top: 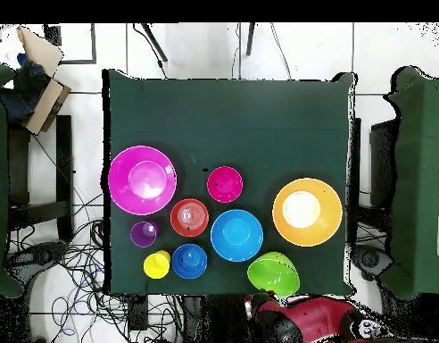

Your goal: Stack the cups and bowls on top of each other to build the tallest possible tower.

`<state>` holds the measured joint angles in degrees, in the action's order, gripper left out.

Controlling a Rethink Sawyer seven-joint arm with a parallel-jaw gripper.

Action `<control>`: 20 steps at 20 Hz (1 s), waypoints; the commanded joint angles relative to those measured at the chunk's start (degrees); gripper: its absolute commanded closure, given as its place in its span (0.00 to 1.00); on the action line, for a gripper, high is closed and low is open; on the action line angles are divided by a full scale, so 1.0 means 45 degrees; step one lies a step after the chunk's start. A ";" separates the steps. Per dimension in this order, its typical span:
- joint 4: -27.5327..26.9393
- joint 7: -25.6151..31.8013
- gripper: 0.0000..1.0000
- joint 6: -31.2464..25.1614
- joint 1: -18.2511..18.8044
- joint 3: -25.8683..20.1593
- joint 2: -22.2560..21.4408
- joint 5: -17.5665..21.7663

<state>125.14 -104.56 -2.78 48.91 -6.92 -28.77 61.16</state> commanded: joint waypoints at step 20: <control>-0.0466 0.0582 0.00 -0.1662 0.0481 -0.2212 -0.1426 -0.0358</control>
<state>125.28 -104.56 -3.49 51.80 -10.47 -35.20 60.92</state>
